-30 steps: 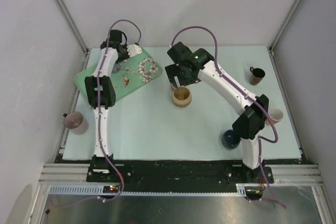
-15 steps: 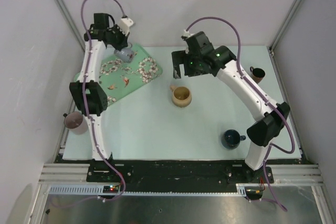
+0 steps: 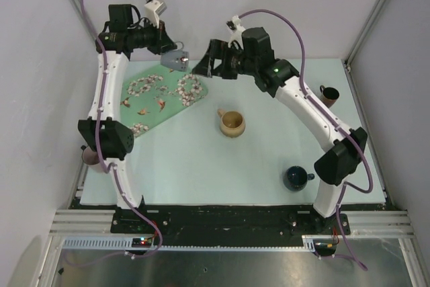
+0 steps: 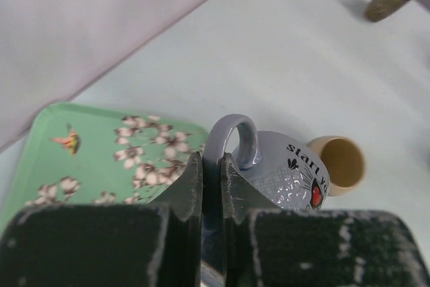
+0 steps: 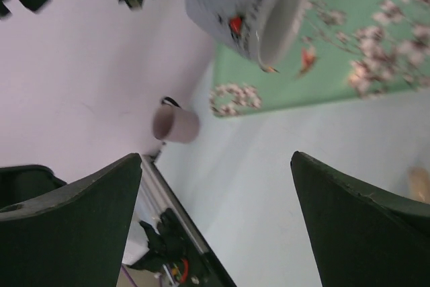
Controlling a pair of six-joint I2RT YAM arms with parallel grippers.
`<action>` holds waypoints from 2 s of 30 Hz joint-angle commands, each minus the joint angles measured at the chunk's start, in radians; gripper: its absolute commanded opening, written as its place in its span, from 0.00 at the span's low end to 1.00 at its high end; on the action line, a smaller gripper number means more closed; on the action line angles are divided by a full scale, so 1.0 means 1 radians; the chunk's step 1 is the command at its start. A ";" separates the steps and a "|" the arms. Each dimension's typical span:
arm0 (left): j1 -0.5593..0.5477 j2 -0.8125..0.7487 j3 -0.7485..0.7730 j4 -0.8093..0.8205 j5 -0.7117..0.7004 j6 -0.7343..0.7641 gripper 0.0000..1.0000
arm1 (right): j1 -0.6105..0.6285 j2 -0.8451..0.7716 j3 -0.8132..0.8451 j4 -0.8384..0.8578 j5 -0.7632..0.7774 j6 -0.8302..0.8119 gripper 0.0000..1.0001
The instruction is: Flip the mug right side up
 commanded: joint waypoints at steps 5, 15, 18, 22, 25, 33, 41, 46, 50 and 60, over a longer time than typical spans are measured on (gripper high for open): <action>-0.022 -0.160 -0.004 0.025 0.140 -0.176 0.00 | -0.021 0.114 0.064 0.283 -0.129 0.236 0.89; -0.044 -0.213 -0.080 0.024 0.186 -0.183 0.00 | -0.010 0.134 0.086 0.343 -0.129 0.206 0.60; -0.048 -0.213 -0.081 0.024 0.174 -0.173 0.00 | -0.008 0.128 0.069 0.368 -0.137 0.210 0.57; -0.060 -0.212 -0.081 0.024 0.175 -0.171 0.00 | -0.002 0.148 0.067 0.437 -0.189 0.249 0.54; -0.070 -0.215 -0.081 0.024 0.203 -0.183 0.00 | -0.003 0.179 0.072 0.495 -0.227 0.294 0.42; -0.033 -0.255 -0.152 0.024 0.066 -0.179 0.78 | 0.016 0.173 0.135 0.205 -0.085 -0.010 0.00; 0.173 -0.367 -0.220 0.007 -0.183 -0.236 0.99 | 0.256 0.233 0.298 -0.323 0.162 -0.631 0.00; 0.249 -0.452 -0.318 -0.016 -0.410 -0.180 1.00 | 0.470 0.394 0.464 -0.597 0.228 -0.919 0.00; 0.270 -0.526 -0.432 -0.017 -0.502 -0.144 1.00 | 0.553 0.457 0.483 -0.656 0.248 -0.985 0.00; 0.292 -0.607 -0.551 -0.017 -0.548 -0.111 1.00 | 0.655 0.610 0.513 -0.628 0.250 -1.064 0.00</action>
